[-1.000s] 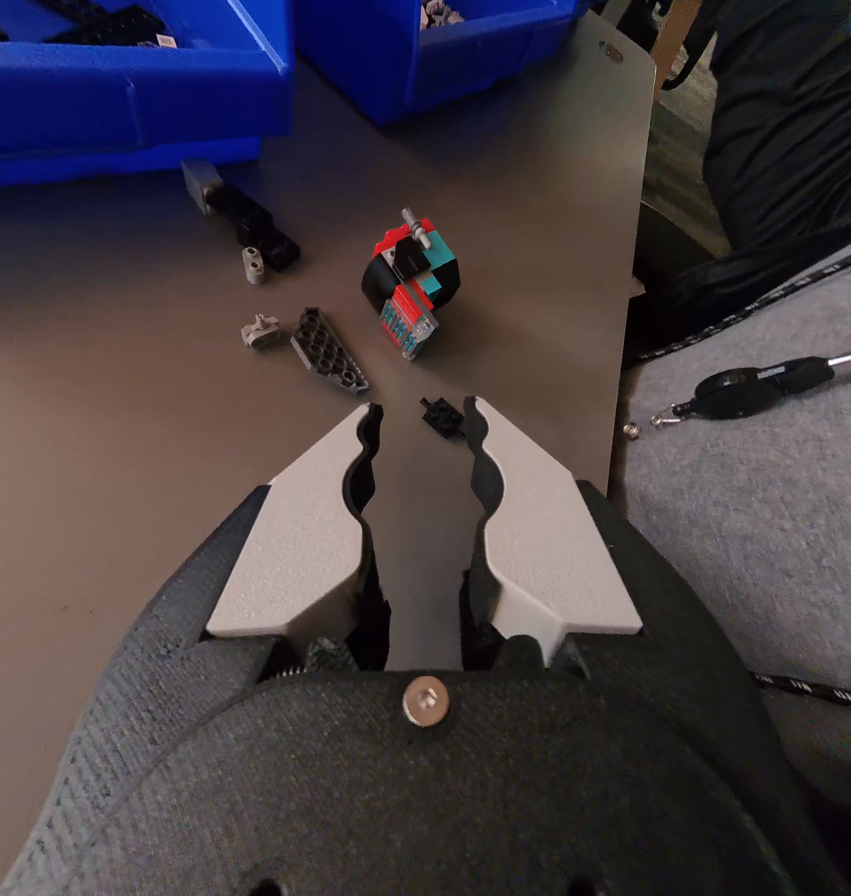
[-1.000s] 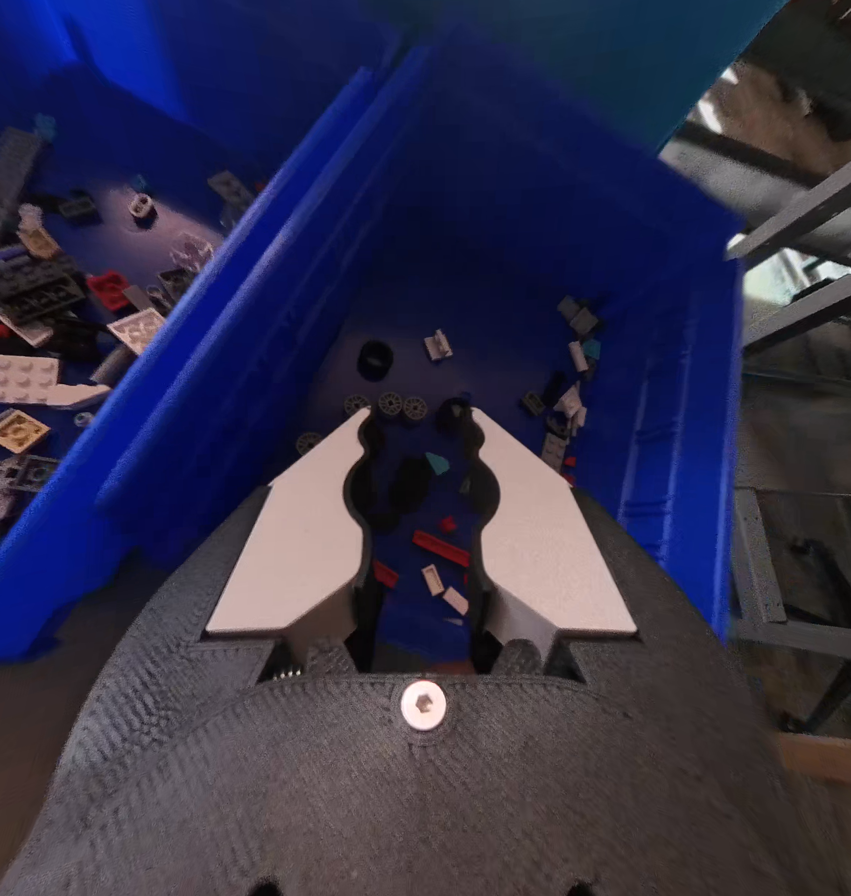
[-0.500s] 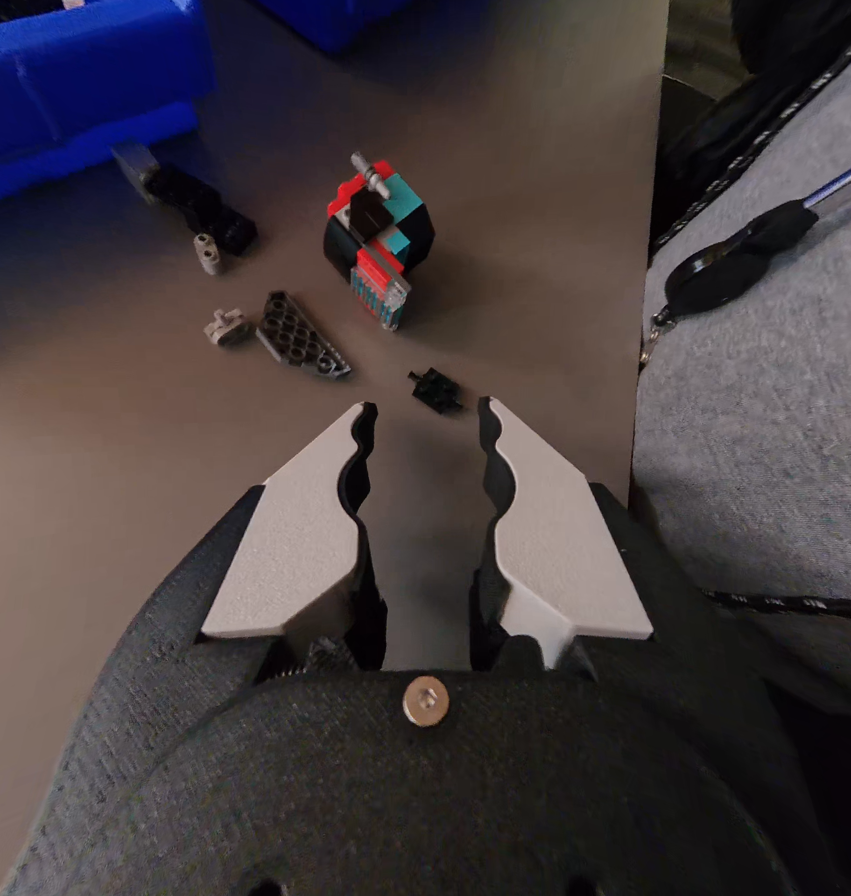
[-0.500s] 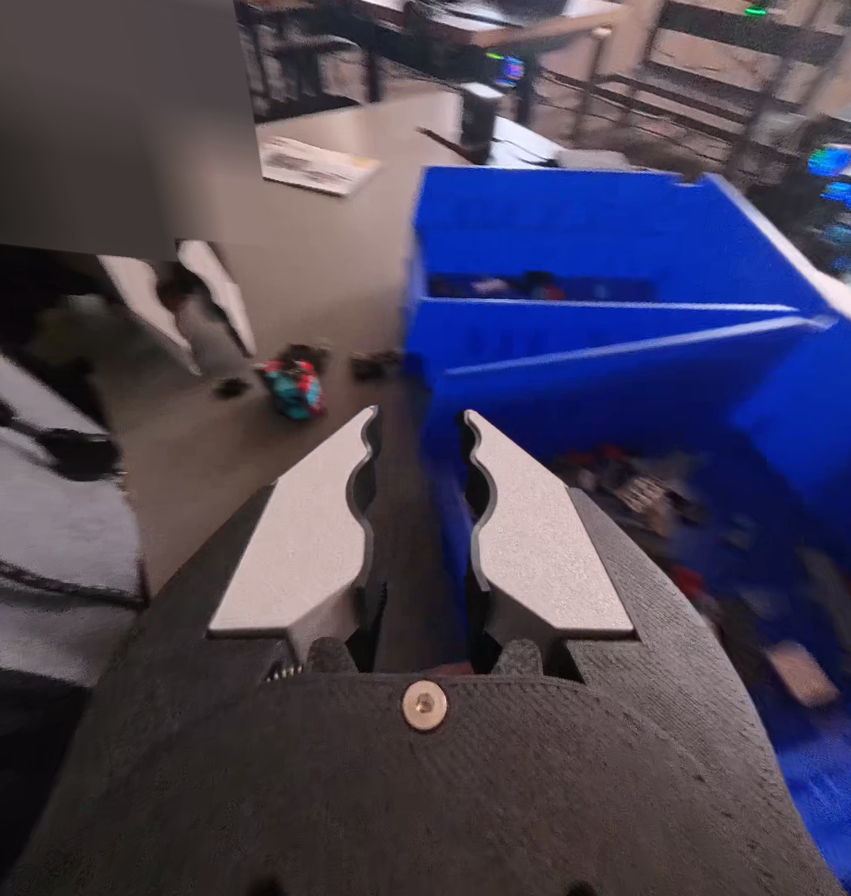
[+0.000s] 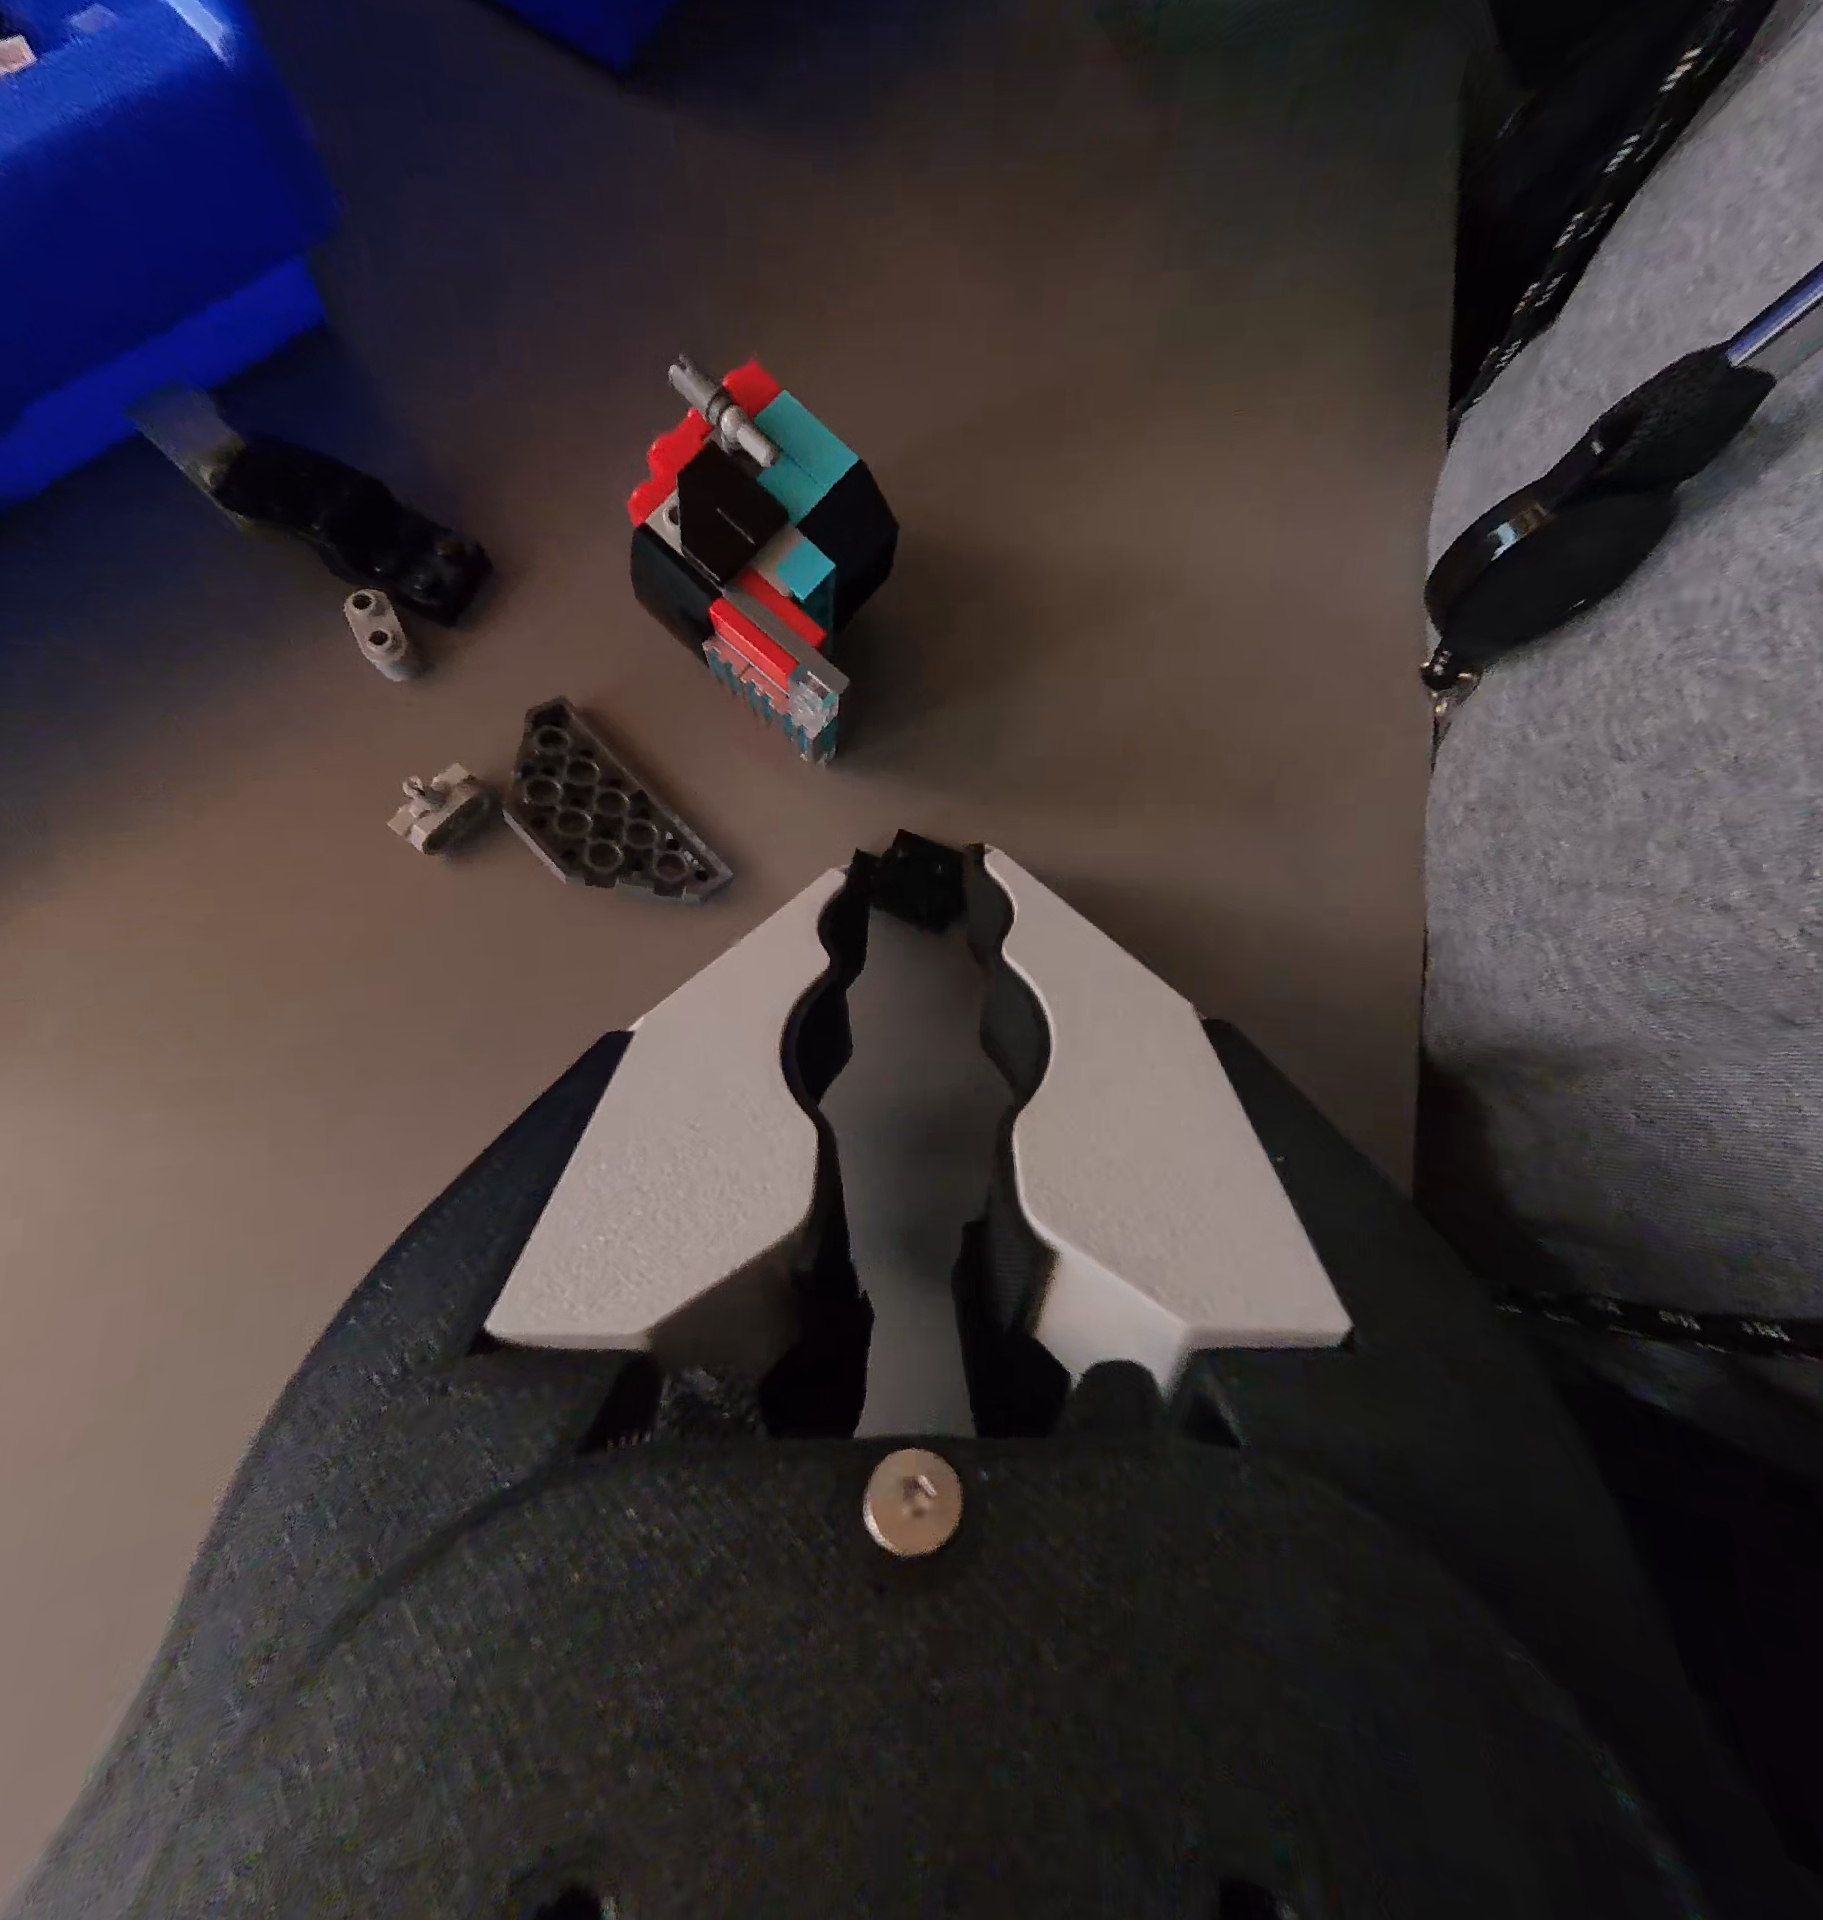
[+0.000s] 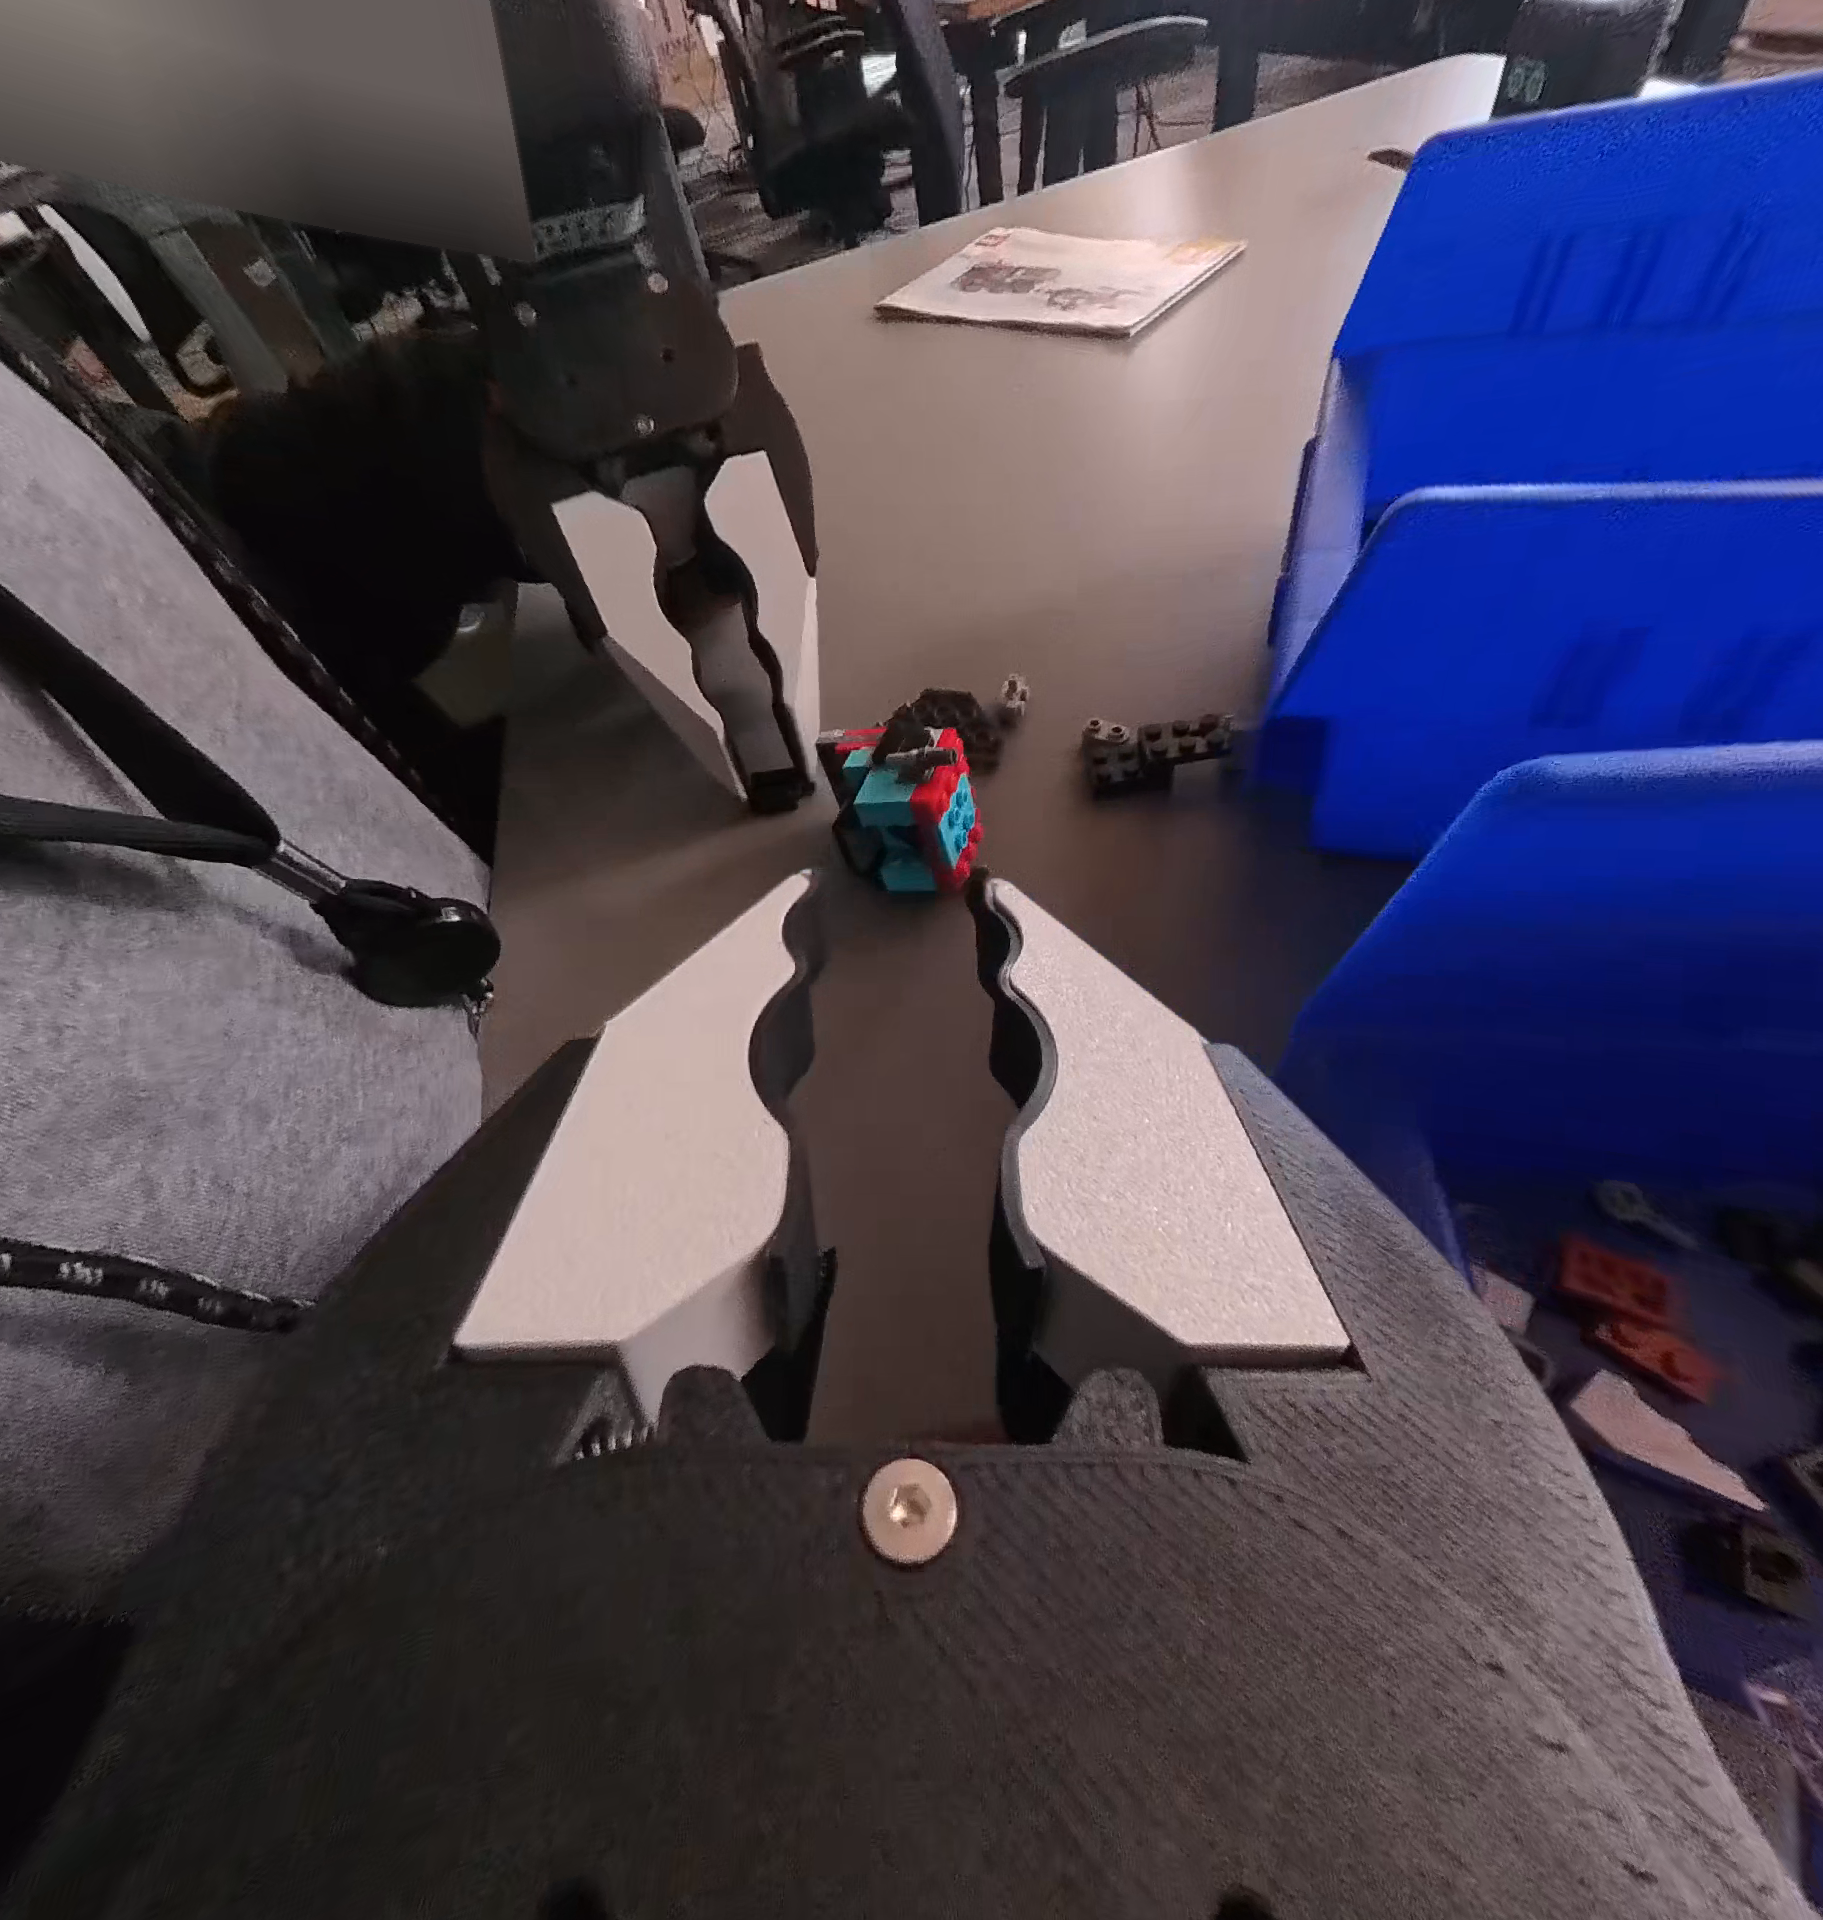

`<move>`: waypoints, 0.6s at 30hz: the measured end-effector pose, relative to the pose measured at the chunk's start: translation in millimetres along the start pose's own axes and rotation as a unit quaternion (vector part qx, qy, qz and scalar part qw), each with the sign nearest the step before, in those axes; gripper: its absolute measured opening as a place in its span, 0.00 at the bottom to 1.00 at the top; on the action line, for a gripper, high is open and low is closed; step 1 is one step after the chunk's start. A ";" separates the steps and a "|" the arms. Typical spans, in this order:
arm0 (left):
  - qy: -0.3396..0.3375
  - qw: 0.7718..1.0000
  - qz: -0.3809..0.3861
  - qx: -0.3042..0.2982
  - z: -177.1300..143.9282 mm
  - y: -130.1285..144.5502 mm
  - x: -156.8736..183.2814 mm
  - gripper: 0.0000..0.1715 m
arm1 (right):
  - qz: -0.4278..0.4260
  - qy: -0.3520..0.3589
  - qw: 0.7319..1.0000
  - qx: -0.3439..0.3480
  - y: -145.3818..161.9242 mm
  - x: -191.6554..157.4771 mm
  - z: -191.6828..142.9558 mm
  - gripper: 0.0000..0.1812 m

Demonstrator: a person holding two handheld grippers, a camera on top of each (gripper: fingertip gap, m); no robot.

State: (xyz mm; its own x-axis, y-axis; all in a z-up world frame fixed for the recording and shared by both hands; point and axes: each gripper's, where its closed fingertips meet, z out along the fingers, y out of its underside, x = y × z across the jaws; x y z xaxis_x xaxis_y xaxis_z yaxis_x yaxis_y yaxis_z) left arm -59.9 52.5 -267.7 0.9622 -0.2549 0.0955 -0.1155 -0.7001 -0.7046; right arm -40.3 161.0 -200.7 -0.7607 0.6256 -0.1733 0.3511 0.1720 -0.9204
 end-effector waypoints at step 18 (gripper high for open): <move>0.079 0.969 0.039 0.233 -40.1 -244.5 -23.7 0.11 | 0.023 0.018 0.999 0.026 3.7 1.3 -5.9 0.16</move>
State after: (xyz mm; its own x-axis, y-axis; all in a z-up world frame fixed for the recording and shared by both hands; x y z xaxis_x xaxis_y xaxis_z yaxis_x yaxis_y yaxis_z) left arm -64.4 202.9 -69.5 0.9014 -0.4191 0.1090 -0.0277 -0.3069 -0.9513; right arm -36.8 166.8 -202.3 -0.7238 0.6595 -0.2030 0.3548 0.1034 -0.9292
